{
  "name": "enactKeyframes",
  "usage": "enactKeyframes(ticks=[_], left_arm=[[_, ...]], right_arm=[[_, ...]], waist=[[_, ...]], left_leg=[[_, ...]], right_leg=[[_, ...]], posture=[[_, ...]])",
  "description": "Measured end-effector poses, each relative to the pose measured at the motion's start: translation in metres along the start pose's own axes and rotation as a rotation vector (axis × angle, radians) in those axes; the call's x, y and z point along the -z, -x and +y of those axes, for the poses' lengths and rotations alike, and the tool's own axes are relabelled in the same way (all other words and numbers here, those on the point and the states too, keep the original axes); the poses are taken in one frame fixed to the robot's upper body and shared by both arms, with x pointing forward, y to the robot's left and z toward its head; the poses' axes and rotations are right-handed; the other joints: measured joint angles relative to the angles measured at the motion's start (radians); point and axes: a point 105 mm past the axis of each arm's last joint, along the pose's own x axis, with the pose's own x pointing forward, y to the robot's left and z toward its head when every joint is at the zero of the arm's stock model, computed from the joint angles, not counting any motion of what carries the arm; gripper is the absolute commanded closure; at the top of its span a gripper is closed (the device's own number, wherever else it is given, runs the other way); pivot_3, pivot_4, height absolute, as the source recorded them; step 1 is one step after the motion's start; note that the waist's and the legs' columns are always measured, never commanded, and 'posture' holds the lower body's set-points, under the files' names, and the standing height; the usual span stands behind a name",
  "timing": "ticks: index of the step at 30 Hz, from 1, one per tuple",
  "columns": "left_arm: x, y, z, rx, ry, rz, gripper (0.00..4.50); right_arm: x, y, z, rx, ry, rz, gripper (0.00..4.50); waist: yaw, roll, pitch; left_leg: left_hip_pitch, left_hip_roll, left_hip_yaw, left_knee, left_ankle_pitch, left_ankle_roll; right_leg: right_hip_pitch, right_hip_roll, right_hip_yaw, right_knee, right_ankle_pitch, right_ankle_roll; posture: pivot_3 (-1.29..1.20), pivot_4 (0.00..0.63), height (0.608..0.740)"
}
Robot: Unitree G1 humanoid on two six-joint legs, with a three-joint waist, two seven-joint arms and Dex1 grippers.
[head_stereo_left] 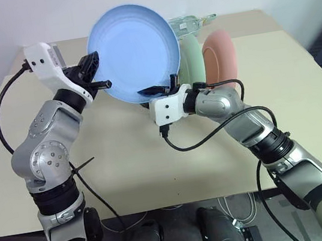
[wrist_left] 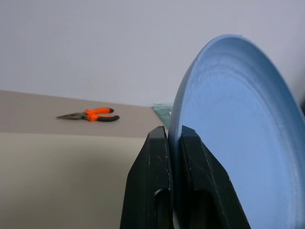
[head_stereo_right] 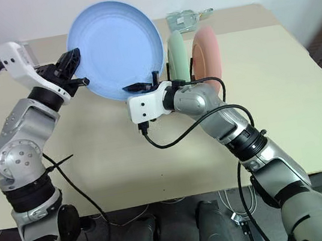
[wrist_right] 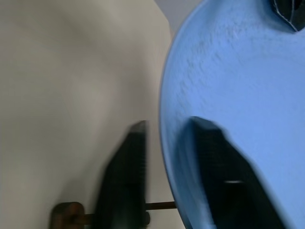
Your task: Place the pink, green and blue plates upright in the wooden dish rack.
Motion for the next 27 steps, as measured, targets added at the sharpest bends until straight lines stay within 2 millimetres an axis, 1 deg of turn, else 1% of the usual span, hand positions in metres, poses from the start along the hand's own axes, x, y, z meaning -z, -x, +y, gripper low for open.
enactKeyframes(ticks=[1,2,5,6,8,10,12,14,15,16,17,18,19,20,21,22,23,24,25,27], left_arm=[[0.000,0.001,0.003,-0.014,0.005,-0.001,4.50],[-0.001,0.003,0.005,-0.018,0.016,-0.005,4.50],[-0.004,0.004,0.005,-0.004,0.073,-0.043,3.42],[-0.009,0.006,0.007,-0.011,0.105,-0.082,2.95],[-0.026,0.010,0.018,-0.059,0.171,-0.191,1.94],[-0.047,0.016,0.038,-0.131,0.200,-0.304,1.94],[-0.063,0.026,0.061,-0.215,0.169,-0.385,1.94],[-0.070,0.038,0.086,-0.304,0.113,-0.426,1.94],[-0.069,0.046,0.095,-0.334,0.050,-0.418,1.94],[-0.061,0.053,0.104,-0.350,-0.023,-0.377,1.94],[-0.048,0.057,0.110,-0.360,-0.056,-0.327,1.94],[-0.029,0.060,0.114,-0.359,-0.098,-0.252,1.94],[-0.010,0.062,0.115,-0.344,-0.130,-0.174,1.94],[0.010,0.066,0.111,-0.297,-0.196,-0.077,1.94],[0.038,0.070,0.099,-0.203,-0.256,0.053,1.94],[0.063,0.072,0.085,-0.110,-0.262,0.144,1.94],[0.083,0.075,0.071,-0.028,-0.251,0.212,1.94],[0.099,0.079,0.058,0.047,-0.238,0.265,1.94],[0.110,0.083,0.045,0.117,-0.227,0.304,1.94],[0.125,0.091,0.024,0.240,-0.217,0.367,1.94]], right_arm=[[-0.001,0.000,-0.001,0.008,0.020,-0.003,4.43],[-0.002,-0.001,-0.001,0.015,0.037,-0.007,4.43],[-0.005,-0.002,-0.002,0.026,0.064,-0.020,4.50],[-0.006,-0.003,-0.001,0.027,0.062,-0.026,4.50],[-0.006,-0.004,0.000,0.027,0.056,-0.034,4.50],[-0.013,-0.006,-0.003,0.045,0.032,-0.069,4.50],[-0.023,-0.007,-0.011,0.092,-0.054,-0.133,4.50],[-0.035,-0.005,-0.023,0.151,-0.177,-0.210,4.50],[-0.042,-0.002,-0.031,0.183,-0.280,-0.262,4.50],[-0.049,0.003,-0.042,0.230,-0.431,-0.325,4.50],[-0.052,0.010,-0.052,0.267,-0.539,-0.378,4.50],[-0.057,0.017,-0.061,0.283,-0.665,-0.437,4.50],[-0.060,0.023,-0.067,0.294,-0.756,-0.483,4.50],[-0.063,0.028,-0.072,0.295,-0.878,-0.537,4.50],[-0.063,0.035,-0.078,0.306,-1.009,-0.583,4.50],[-0.059,0.040,-0.082,0.319,-1.097,-0.599,4.50],[-0.054,0.043,-0.083,0.324,-1.175,-0.600,4.50],[-0.048,0.044,-0.083,0.326,-1.248,-0.591,4.50],[-0.043,0.045,-0.082,0.329,-1.302,-0.576,4.50],[-0.034,0.046,-0.079,0.331,-1.391,-0.542,4.50]], waist=[[-0.001,0.000,0.000],[-0.001,0.000,0.000],[-0.001,0.000,0.000],[-0.001,-0.001,0.000],[-0.001,-0.001,0.000],[-0.004,-0.001,0.000],[-0.007,-0.001,0.000],[-0.005,-0.001,0.000],[-0.005,-0.001,0.000],[-0.005,-0.001,-0.001],[-0.004,0.000,-0.001],[0.002,-0.001,-0.001],[0.006,-0.002,-0.001],[0.005,-0.002,-0.002],[0.005,-0.002,-0.001],[0.007,-0.001,-0.001],[0.006,-0.001,-0.001],[0.002,-0.001,-0.001],[-0.001,-0.001,0.000],[-0.005,0.001,0.000]], left_leg=[[0.000,0.000,0.000,0.000,0.000,0.000],[0.000,0.000,0.000,0.000,0.000,0.000],[0.000,0.000,0.000,0.000,0.000,0.000],[0.000,0.000,0.000,0.000,0.001,-0.001],[0.000,0.000,0.000,0.000,0.001,-0.002],[0.001,0.001,0.000,-0.001,0.001,-0.002],[0.001,0.001,0.000,-0.002,0.002,-0.003],[0.001,0.001,0.000,-0.002,0.002,-0.003],[0.001,0.001,0.000,-0.002,0.001,-0.003],[0.001,0.001,0.000,-0.002,0.001,-0.002],[0.001,0.001,0.000,-0.002,0.001,-0.001],[0.000,0.001,-0.002,-0.002,-0.001,0.001],[0.000,0.001,-0.003,-0.001,-0.001,0.001],[0.000,0.001,-0.003,-0.001,-0.001,0.001],[0.000,0.001,-0.003,-0.002,-0.001,0.001],[0.000,0.001,-0.003,-0.002,-0.001,0.002],[-0.001,0.001,-0.004,-0.002,-0.001,0.002],[-0.001,0.001,-0.004,-0.002,-0.001,0.001],[-0.001,0.002,-0.003,-0.003,-0.001,0.001],[-0.001,0.002,-0.002,-0.005,-0.001,0.001]], right_leg=[[0.000,0.000,0.000,0.000,0.000,0.000],[0.000,0.000,0.000,0.000,0.000,0.000],[0.000,0.000,0.000,0.000,0.000,0.000],[0.000,0.000,0.000,0.000,0.000,0.000],[0.000,0.000,0.000,0.000,0.000,0.000],[0.000,0.001,0.000,0.000,0.000,-0.001],[0.000,0.002,0.000,0.000,0.001,-0.001],[-0.001,0.002,0.001,0.000,0.001,-0.001],[-0.001,0.002,0.001,0.000,0.001,-0.001],[0.000,0.002,0.001,0.000,0.001,-0.001],[0.000,0.002,0.002,0.000,0.001,-0.002],[-0.001,0.002,0.001,0.000,0.001,-0.002],[0.000,0.002,0.000,0.000,0.001,-0.002],[0.000,0.002,0.000,0.000,0.001,-0.003],[0.000,0.002,0.000,0.000,0.001,-0.004],[0.000,0.002,0.000,0.000,0.000,-0.006],[0.000,0.002,0.000,0.000,0.000,-0.007],[-0.001,0.002,0.000,0.000,0.000,-0.007],[-0.003,0.002,0.000,0.001,0.000,-0.008],[-0.006,0.003,0.001,0.002,0.000,-0.010]], posture=[[0.00,0.150,0.740],[0.00,0.150,0.740],[0.00,0.150,0.740],[0.00,0.150,0.740],[0.00,0.150,0.740],[0.00,0.150,0.740],[0.00,0.150,0.740],[0.00,0.150,0.740],[0.00,0.150,0.740],[0.00,0.150,0.740],[0.00,0.150,0.740],[0.00,0.150,0.740],[0.00,0.150,0.740],[0.00,0.150,0.740],[0.00,0.150,0.740],[0.00,0.150,0.740],[0.00,0.150,0.740],[0.00,0.150,0.740],[0.00,0.150,0.740],[0.00,0.150,0.740]])
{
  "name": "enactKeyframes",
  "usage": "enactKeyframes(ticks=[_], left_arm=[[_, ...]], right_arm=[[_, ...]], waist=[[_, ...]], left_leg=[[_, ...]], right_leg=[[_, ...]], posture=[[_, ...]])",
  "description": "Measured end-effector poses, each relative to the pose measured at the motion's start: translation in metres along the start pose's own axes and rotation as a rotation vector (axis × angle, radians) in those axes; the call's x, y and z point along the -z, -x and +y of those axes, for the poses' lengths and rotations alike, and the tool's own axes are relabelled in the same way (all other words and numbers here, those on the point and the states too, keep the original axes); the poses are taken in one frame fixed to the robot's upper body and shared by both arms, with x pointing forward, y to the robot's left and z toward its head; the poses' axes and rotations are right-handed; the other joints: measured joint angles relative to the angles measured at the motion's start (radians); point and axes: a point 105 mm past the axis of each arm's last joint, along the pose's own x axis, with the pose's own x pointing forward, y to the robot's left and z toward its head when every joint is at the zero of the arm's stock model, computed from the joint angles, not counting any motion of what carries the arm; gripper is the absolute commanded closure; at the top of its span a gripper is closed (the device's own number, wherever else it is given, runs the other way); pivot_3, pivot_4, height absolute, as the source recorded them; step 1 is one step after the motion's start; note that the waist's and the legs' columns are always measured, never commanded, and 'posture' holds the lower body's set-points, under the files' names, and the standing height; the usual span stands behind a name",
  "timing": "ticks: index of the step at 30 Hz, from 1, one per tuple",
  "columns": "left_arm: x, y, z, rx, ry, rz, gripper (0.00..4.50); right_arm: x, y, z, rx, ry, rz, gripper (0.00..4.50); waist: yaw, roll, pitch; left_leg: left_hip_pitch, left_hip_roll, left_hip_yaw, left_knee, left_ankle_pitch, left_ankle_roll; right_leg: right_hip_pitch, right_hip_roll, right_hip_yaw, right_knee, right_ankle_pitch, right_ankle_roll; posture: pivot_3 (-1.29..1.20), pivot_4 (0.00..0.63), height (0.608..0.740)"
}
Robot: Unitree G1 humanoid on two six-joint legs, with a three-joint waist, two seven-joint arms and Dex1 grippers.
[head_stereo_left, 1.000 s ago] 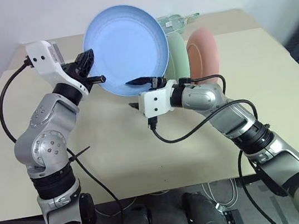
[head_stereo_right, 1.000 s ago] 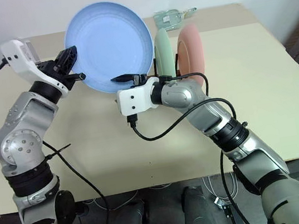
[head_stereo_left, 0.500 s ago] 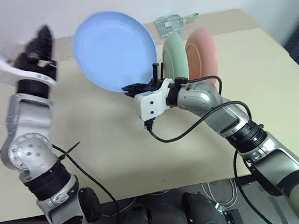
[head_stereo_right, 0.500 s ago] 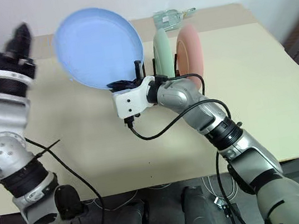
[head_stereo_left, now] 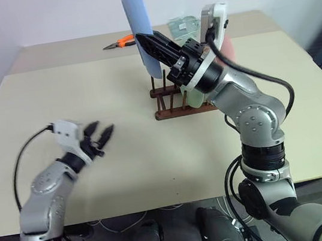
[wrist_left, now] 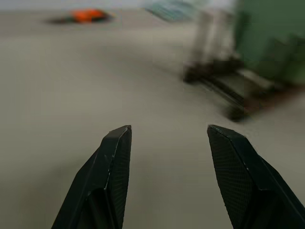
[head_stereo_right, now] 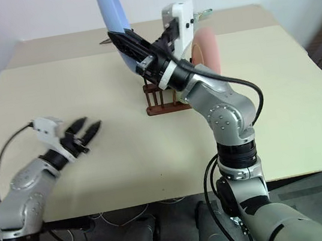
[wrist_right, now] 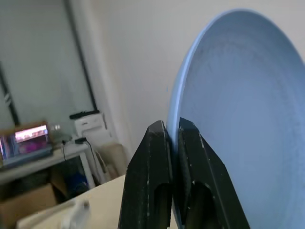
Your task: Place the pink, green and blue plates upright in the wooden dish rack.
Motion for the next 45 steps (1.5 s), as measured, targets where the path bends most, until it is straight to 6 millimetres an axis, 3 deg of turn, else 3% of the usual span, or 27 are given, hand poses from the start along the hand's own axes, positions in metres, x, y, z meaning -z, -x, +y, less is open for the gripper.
enactKeyframes(ticks=[3,7,13,18,21,24,27,30,33,36,38,42,45], left_arm=[[0.005,-0.003,-0.023,0.113,-0.003,0.032,1.94],[0.007,-0.005,-0.038,0.188,0.004,0.048,1.94],[0.005,-0.006,-0.047,0.220,0.013,0.049,1.94],[0.000,-0.007,-0.055,0.242,0.015,0.035,1.94],[-0.001,-0.009,-0.055,0.245,0.020,0.038,1.88],[-0.003,-0.010,-0.055,0.246,0.016,0.033,1.88],[-0.003,-0.010,-0.056,0.246,0.020,0.031,1.88],[-0.003,-0.011,-0.057,0.249,0.024,0.032,1.88],[-0.001,-0.012,-0.061,0.266,0.024,0.039,1.88],[-0.002,-0.014,-0.061,0.269,0.011,0.037,1.88],[0.000,-0.015,-0.057,0.258,0.000,0.043,1.88],[0.009,-0.013,-0.032,0.173,-0.028,0.073,1.88],[0.015,-0.005,-0.006,0.100,-0.086,0.108,1.88]], right_arm=[[0.004,0.003,-0.007,0.036,-0.068,0.025,4.50],[0.013,0.003,-0.014,0.073,-0.121,0.066,4.50],[0.030,0.003,-0.027,0.146,-0.189,0.131,4.50],[0.032,0.000,-0.048,0.239,-0.258,0.128,4.50],[0.030,-0.002,-0.054,0.259,-0.289,0.116,3.47],[0.031,-0.001,-0.057,0.267,-0.290,0.119,1.98],[0.028,-0.001,-0.058,0.263,-0.177,0.148,0.51],[0.019,-0.001,-0.051,0.221,-0.042,0.160,0.51],[-0.005,0.006,-0.041,0.153,0.215,0.173,0.51],[-0.035,0.023,-0.027,0.079,0.467,0.175,0.51],[-0.045,0.049,-0.024,0.051,0.585,0.228,0.51],[-0.049,0.119,-0.049,0.165,0.627,0.413,0.51],[-0.035,0.182,-0.072,0.299,0.568,0.585,0.51]], waist=[[-0.003,0.002,0.000],[-0.001,0.002,0.000],[0.001,0.002,0.000],[0.000,0.002,0.000],[0.000,0.003,0.000],[-0.001,0.003,0.000],[0.000,0.003,0.000],[0.000,0.003,0.000],[0.004,0.003,0.000],[0.007,0.002,0.000],[0.010,0.001,-0.001],[0.012,0.000,-0.001],[0.011,0.000,-0.001]], left_leg=[[0.000,0.001,0.001,-0.001,0.000,0.000],[0.000,0.001,0.001,0.000,0.000,0.000],[0.000,0.001,0.001,0.001,0.000,0.000],[0.000,0.001,0.001,0.000,0.000,0.000],[0.000,0.001,0.001,0.000,0.000,0.000],[0.000,0.001,0.001,0.000,0.000,0.000],[0.000,0.001,0.001,0.001,0.000,0.000],[0.000,0.001,0.002,0.001,0.000,0.000],[-0.001,0.001,0.002,0.002,0.000,0.000],[-0.001,0.001,0.001,0.002,0.000,0.000],[-0.001,0.001,0.001,0.002,0.000,0.001],[-0.001,0.000,0.002,0.003,-0.001,0.002],[0.000,0.001,0.004,0.002,-0.001,0.003]], right_leg=[[-0.002,0.001,0.000,0.002,0.000,-0.001],[-0.002,0.001,0.001,0.002,0.000,-0.001],[-0.001,0.001,0.000,0.002,0.000,0.000],[-0.001,0.001,0.000,0.002,0.001,0.001],[-0.001,0.001,0.000,0.002,0.001,0.001],[-0.001,0.001,0.001,0.002,0.001,0.001],[-0.001,0.001,0.000,0.002,0.001,0.001],[-0.001,0.001,0.000,0.002,0.001,0.002],[-0.001,0.001,0.000,0.001,0.001,0.002],[0.001,0.001,0.000,0.000,0.000,0.003],[0.003,0.001,-0.001,-0.002,-0.002,0.004],[0.005,-0.001,-0.001,-0.004,-0.004,0.003],[0.006,-0.001,0.000,-0.005,-0.004,0.002]], posture=[[0.00,0.150,0.740],[0.00,0.150,0.740],[0.00,0.150,0.740],[0.00,0.150,0.740],[0.00,0.150,0.740],[0.00,0.150,0.740],[0.00,0.150,0.740],[0.00,0.150,0.740],[0.00,0.150,0.740],[0.00,0.150,0.740],[0.00,0.150,0.740],[0.00,0.150,0.740],[0.00,0.150,0.740]])
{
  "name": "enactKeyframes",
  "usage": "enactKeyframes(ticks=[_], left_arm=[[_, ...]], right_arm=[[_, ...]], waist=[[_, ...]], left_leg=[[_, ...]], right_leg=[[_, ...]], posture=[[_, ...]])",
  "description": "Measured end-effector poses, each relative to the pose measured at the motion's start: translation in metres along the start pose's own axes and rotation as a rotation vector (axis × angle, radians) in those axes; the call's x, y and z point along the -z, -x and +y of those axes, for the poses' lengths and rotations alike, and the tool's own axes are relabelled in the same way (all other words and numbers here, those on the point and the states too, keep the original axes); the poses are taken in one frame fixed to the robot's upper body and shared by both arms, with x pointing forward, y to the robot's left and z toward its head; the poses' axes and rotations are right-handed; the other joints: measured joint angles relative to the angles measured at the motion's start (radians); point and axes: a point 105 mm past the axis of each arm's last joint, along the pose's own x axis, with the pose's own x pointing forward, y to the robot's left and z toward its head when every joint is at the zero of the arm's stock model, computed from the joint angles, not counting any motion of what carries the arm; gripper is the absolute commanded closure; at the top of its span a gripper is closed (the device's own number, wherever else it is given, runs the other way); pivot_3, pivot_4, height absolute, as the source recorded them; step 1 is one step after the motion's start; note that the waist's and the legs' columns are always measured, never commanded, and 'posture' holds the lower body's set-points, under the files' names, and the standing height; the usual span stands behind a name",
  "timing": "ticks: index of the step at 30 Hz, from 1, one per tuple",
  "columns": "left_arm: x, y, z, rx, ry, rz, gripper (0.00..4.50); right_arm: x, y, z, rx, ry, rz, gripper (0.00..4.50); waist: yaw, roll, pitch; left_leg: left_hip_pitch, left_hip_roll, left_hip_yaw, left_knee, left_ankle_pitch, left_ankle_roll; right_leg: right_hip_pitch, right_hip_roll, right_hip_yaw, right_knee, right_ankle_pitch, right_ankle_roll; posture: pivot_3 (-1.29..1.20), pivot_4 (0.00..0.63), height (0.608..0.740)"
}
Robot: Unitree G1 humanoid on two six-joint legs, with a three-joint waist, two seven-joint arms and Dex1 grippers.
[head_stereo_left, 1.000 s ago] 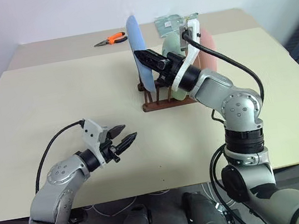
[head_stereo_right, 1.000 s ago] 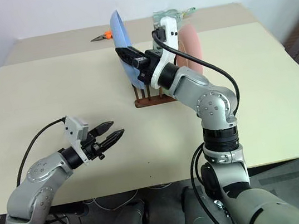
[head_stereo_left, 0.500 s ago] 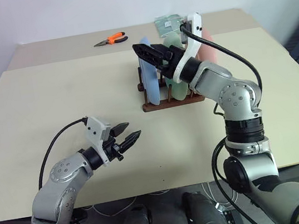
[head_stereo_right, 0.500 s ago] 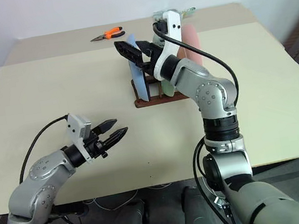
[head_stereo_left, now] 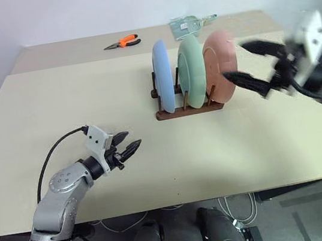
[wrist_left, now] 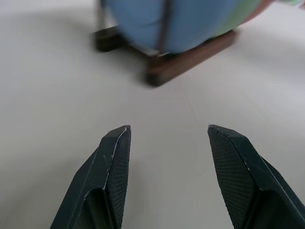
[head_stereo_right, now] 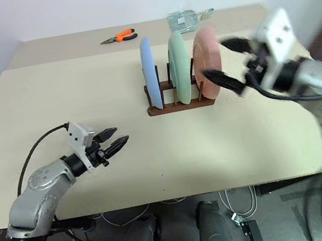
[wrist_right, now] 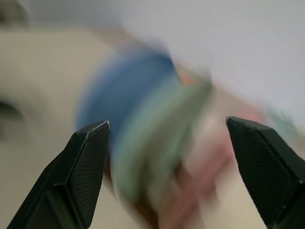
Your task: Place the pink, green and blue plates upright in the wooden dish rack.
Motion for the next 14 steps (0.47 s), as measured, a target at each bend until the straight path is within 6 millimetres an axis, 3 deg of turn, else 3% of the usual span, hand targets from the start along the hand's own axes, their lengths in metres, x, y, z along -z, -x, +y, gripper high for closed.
enactKeyframes(ticks=[4,14], left_arm=[[0.002,0.004,0.009,-0.022,-0.034,0.009,1.88],[0.019,0.018,0.011,-0.057,-0.028,0.046,1.88]], right_arm=[[0.051,0.014,-0.008,0.053,-0.042,0.132,0.51],[0.114,0.008,-0.015,0.184,-0.080,0.187,0.51]], waist=[[-0.007,0.002,0.000],[-0.002,0.002,0.001]], left_leg=[[0.001,0.000,0.003,0.001,0.000,0.000],[0.000,0.000,0.002,0.001,0.000,0.000]], right_leg=[[0.000,-0.001,0.002,0.000,0.000,0.001],[0.000,-0.002,0.001,0.000,0.002,-0.002]], posture=[[0.00,0.150,0.740],[0.00,0.150,0.740]])
